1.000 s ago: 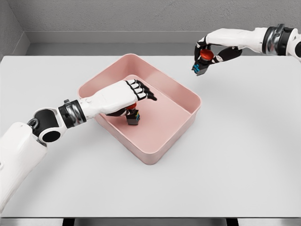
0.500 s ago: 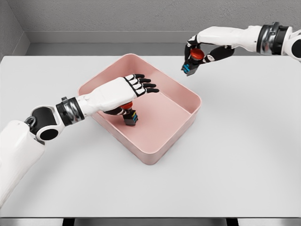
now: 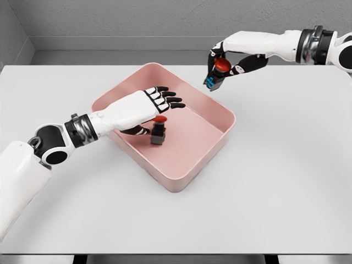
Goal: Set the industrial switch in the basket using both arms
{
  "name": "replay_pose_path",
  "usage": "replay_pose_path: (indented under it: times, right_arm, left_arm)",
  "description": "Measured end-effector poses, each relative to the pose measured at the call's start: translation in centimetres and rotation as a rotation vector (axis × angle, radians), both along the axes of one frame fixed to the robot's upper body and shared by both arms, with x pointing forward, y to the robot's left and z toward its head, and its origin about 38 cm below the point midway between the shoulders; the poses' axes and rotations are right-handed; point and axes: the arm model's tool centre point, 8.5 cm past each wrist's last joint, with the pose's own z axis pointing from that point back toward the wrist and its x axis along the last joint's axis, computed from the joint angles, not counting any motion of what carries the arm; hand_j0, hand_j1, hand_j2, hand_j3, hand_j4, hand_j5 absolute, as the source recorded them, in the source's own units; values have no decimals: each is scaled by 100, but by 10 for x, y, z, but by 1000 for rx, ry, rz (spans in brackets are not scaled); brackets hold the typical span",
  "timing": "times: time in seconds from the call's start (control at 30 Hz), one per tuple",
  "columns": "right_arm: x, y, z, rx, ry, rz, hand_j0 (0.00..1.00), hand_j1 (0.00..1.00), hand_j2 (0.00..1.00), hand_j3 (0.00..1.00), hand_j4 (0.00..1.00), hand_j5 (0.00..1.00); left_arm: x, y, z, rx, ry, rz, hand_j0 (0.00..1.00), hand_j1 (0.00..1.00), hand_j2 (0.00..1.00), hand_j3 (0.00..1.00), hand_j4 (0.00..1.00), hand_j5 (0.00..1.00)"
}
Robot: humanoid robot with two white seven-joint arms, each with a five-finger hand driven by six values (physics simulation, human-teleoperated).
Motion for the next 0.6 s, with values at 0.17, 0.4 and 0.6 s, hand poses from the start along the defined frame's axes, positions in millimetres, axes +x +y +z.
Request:
replay_pose_path:
  times: [0.17,0.4,0.6]
  right_arm:
    - [-2,3,2,8,-1,13,48,48,48,48,48,48]
    - [-7,10,3,21,2,38,48,48,48,48,48,48]
    - [-14,24,4,37,11,79,48,48,48,48,48,48]
  left_arm:
    - [4,10,21,-15,-29,-6,100,100,100,100,100,100]
    - [-27,79,68,78,-41,-31,100,100,100,100,100,100]
    - [-37,118,79,164,-4,3,100,100,100,100,100,100]
